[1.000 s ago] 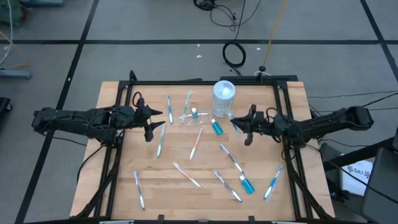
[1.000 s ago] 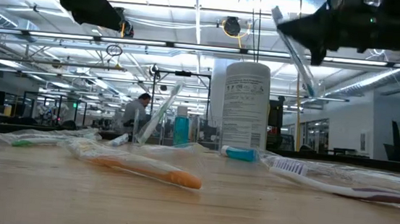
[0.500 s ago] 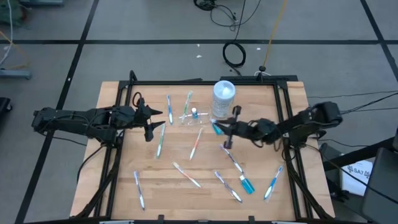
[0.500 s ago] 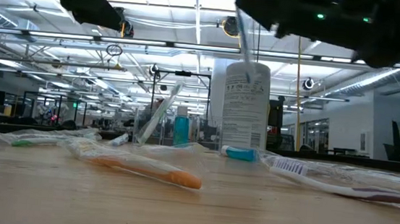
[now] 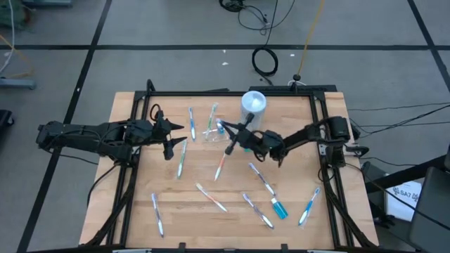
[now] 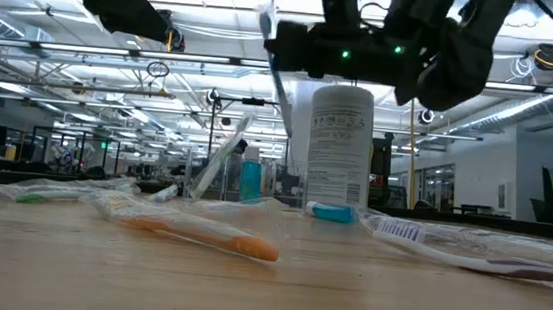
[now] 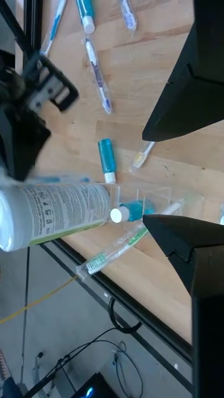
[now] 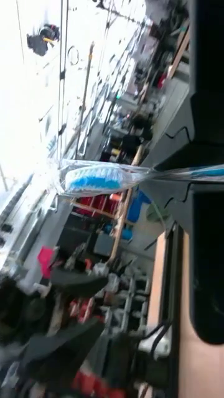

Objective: Pick & Place toothbrushing station
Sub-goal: Put the middle blue toothbrush into the transparent organizer

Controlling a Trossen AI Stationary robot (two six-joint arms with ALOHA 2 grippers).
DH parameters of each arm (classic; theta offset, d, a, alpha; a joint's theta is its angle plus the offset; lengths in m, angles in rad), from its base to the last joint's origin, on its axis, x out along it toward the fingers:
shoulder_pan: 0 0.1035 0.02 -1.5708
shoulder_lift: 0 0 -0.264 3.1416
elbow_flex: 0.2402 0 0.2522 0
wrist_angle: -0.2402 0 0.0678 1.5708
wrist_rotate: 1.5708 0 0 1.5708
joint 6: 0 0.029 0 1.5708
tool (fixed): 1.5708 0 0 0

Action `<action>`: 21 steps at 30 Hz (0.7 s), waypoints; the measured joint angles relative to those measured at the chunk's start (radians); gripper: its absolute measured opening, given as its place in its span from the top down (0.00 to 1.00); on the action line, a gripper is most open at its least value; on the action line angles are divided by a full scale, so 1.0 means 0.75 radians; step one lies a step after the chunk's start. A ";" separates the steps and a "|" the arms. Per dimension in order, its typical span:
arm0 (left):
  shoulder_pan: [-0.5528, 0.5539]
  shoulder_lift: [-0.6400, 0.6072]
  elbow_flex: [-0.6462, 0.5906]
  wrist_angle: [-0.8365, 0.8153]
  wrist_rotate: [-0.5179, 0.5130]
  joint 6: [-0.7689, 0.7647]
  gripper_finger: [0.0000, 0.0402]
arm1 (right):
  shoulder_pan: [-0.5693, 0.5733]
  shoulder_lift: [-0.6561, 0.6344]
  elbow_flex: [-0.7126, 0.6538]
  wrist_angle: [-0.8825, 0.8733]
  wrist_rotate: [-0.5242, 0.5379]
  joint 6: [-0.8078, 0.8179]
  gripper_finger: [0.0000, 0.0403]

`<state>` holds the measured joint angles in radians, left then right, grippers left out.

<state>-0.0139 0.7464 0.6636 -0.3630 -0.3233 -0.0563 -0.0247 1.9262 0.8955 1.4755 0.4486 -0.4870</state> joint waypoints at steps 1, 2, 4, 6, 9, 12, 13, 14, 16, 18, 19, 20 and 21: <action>0.000 0.000 0.000 0.000 0.000 -0.001 0.47 | -0.011 0.015 0.006 0.002 0.001 -0.001 0.98; 0.000 0.000 0.000 -0.001 0.000 -0.001 0.47 | -0.023 0.032 0.013 0.002 0.002 0.000 0.98; 0.000 0.000 0.000 -0.003 0.000 -0.001 0.47 | -0.043 0.056 0.015 0.004 0.002 0.001 0.98; 0.000 0.000 0.000 -0.003 0.001 -0.001 0.47 | -0.062 0.073 0.015 0.013 -0.001 0.001 0.98; 0.000 0.000 0.000 -0.004 0.001 -0.001 0.47 | -0.082 0.086 0.016 -0.017 -0.007 0.002 0.98; 0.000 0.000 0.000 -0.005 0.001 -0.001 0.47 | -0.093 0.093 0.016 -0.087 -0.005 0.009 0.98; 0.000 0.000 0.000 -0.004 0.001 -0.001 0.47 | -0.096 0.093 0.016 -0.105 -0.005 0.020 0.98; 0.000 -0.001 0.000 -0.004 0.002 -0.001 0.47 | -0.098 0.093 0.016 -0.116 -0.005 0.034 0.98; 0.000 0.000 0.000 -0.005 0.002 -0.001 0.47 | -0.098 0.092 0.016 -0.146 -0.005 0.078 0.98; 0.000 0.000 0.000 -0.004 0.002 -0.001 0.47 | -0.097 0.092 0.016 -0.173 -0.005 0.114 0.98; 0.001 0.000 0.000 -0.004 0.002 -0.001 0.47 | -0.097 0.093 0.016 -0.184 -0.005 0.134 0.98; 0.000 0.000 0.000 -0.005 0.003 -0.001 0.47 | -0.097 0.092 0.016 -0.191 -0.005 0.152 0.98; 0.001 0.000 0.000 -0.005 0.003 -0.001 0.47 | -0.097 0.092 0.016 -0.197 -0.005 0.171 0.98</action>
<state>-0.0135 0.7464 0.6636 -0.3664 -0.3210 -0.0571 -0.0978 1.9953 0.9073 1.3281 0.4450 -0.3585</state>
